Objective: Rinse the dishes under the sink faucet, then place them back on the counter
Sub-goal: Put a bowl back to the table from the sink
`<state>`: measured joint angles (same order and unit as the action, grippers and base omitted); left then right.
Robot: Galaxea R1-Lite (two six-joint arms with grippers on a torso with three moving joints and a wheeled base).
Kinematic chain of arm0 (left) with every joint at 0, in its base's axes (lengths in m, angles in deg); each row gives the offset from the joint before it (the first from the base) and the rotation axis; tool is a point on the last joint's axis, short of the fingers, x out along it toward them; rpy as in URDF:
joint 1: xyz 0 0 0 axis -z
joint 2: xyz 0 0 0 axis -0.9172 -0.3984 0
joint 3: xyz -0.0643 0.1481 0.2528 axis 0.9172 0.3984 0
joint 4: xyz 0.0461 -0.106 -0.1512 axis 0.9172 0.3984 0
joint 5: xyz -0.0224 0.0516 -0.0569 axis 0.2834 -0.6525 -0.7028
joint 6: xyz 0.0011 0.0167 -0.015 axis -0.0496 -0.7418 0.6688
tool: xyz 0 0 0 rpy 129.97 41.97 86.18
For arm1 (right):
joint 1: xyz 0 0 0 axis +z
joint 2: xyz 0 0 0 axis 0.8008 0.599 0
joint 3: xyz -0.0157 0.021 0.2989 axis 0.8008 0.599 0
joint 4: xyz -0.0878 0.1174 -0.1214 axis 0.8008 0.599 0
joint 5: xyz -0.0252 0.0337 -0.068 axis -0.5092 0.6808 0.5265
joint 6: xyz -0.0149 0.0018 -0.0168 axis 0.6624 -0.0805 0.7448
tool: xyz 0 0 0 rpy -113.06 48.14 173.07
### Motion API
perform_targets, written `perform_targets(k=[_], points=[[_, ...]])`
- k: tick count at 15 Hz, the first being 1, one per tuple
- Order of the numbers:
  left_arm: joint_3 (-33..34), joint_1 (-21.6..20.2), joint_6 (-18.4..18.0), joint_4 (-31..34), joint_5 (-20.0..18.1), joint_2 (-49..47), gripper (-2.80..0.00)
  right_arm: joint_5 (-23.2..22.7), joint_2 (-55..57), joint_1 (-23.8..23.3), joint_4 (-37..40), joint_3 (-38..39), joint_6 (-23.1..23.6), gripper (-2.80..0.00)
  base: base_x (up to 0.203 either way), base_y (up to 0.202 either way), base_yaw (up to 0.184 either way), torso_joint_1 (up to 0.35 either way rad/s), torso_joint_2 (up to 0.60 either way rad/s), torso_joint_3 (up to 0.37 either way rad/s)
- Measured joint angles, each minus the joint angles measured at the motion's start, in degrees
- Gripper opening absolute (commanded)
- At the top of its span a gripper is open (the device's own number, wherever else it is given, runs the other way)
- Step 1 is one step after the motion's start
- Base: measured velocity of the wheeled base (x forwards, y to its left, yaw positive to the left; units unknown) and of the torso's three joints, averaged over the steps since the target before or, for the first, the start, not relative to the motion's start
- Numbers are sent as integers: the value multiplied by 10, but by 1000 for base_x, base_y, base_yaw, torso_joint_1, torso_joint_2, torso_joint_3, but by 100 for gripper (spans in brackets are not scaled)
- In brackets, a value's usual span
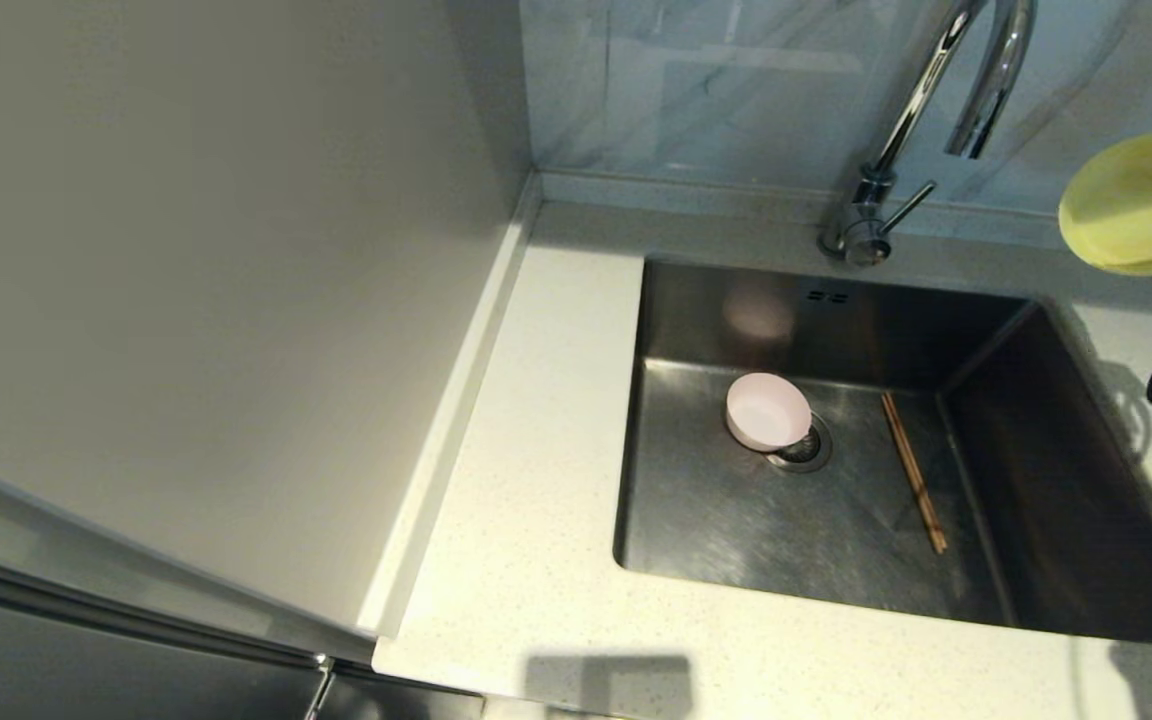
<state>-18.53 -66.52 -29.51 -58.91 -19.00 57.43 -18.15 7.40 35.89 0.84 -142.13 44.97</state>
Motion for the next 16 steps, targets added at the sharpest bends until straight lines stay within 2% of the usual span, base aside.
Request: perform_targets(k=[5, 7, 8, 11, 13, 16], points=[[0, 0, 0, 0, 0, 0, -280, -3, 38, -45, 428, -276, -72, -280, 0, 0, 0, 0, 0, 0], [0, 0, 0, 0, 0, 0, -280, -19, 76, -68, 559, -350, -115, -280, 0, 0, 0, 0, 0, 0], [0, 0, 0, 0, 0, 0, -280, -29, 93, -80, 600, -367, -131, -280, 0, 0, 0, 0, 0, 0], [0, 0, 0, 0, 0, 0, -280, -55, 133, -104, 627, -386, -161, -280, 0, 0, 0, 0, 0, 0], [0, 0, 0, 0, 0, 0, -280, -56, 155, -109, 628, -397, -179, -280, 0, 0, 0, 0, 0, 0], [0, 0, 0, 0, 0, 0, -280, -56, 180, -117, 627, -414, -181, -280, 0, 0, 0, 0, 0, 0]])
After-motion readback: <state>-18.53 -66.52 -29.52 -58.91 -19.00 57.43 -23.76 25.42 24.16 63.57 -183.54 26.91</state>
